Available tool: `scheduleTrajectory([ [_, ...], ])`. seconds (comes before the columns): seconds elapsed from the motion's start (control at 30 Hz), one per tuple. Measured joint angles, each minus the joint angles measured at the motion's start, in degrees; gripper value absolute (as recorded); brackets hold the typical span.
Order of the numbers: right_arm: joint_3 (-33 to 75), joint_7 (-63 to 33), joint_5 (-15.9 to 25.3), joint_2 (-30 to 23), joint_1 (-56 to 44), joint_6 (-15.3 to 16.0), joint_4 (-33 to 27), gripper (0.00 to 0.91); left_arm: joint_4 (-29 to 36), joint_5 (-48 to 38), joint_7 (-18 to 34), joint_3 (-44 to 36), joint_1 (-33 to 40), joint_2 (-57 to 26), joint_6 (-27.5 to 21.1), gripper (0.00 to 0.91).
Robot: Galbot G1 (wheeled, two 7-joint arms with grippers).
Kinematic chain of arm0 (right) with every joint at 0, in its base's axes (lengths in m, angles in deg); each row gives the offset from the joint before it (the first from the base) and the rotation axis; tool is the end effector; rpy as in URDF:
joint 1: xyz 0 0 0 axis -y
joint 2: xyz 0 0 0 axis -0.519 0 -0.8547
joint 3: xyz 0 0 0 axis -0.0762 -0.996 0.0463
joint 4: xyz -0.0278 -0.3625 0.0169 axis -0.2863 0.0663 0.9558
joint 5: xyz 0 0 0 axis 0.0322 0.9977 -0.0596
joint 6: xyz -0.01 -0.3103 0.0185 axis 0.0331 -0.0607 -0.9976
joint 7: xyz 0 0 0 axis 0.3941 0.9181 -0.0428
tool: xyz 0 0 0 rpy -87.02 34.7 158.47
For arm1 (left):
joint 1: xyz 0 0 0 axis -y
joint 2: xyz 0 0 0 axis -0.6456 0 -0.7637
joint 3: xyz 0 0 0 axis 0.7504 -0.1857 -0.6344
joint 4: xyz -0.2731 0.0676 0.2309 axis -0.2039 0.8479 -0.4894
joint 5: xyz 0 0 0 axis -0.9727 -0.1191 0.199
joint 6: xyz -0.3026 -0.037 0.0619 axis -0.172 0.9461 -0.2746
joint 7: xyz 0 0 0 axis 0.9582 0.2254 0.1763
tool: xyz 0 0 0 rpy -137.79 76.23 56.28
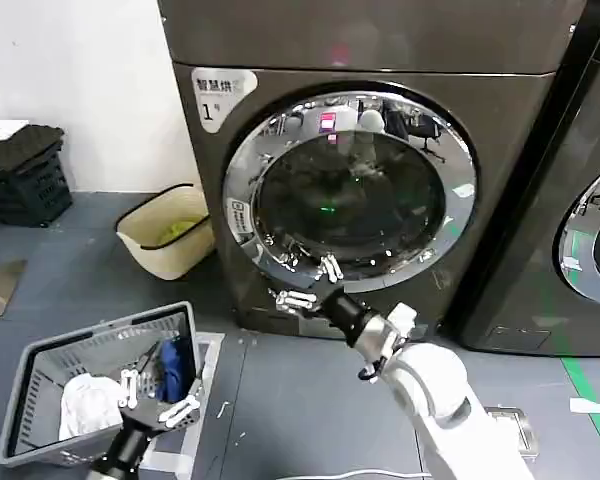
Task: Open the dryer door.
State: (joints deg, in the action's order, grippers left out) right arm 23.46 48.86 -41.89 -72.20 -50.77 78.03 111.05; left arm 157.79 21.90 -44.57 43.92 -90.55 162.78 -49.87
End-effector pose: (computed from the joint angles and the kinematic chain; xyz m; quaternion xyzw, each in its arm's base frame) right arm 0.3028 -0.0099 -0.2154 -0.3779 0.9193 0.0173 0.1087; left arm 0.0713 0.0812 -0.2999 0.1355 0.9668 0.2069 0.0641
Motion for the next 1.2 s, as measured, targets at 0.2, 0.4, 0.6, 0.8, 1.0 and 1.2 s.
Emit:
scheduleTrajectory([
  [0.2,-1.4,-2.0,-1.3,2.3,2.1,-1.4,-1.8,0.907,0.3,0.2,0.0,-1.4,-0.1,0.1,0.0,0.907],
  [0.4,-3.6,-4.0,-1.6,2.8,4.6,-2.1,-4.3,0.907,0.7,0.4,0.0,-2.5,0.4,-0.1,0.0,0.907],
  [0.6,-6.2,-5.1,-1.4,2.0,7.9,-2.3,-7.9,0.907,1.0,0.6,-0.1,-2.9,0.3,0.1,-0.1,0.907],
  [0.8,-8.3,-5.7,-1.2,1.1,10.7,-2.4,-11.1,0.907,1.1,0.8,-0.2,-3.0,0.3,0.4,-0.1,0.907],
  [1.0,-10.2,-6.8,-1.1,0.1,13.7,-2.5,-14.1,0.907,1.2,0.9,-0.2,-3.0,0.3,0.4,-0.1,0.907],
  [1.2,-11.7,-7.6,-0.7,-0.9,16.3,-2.6,-16.8,0.907,1.5,1.0,-0.2,-3.1,0.4,0.4,-0.1,0.907],
])
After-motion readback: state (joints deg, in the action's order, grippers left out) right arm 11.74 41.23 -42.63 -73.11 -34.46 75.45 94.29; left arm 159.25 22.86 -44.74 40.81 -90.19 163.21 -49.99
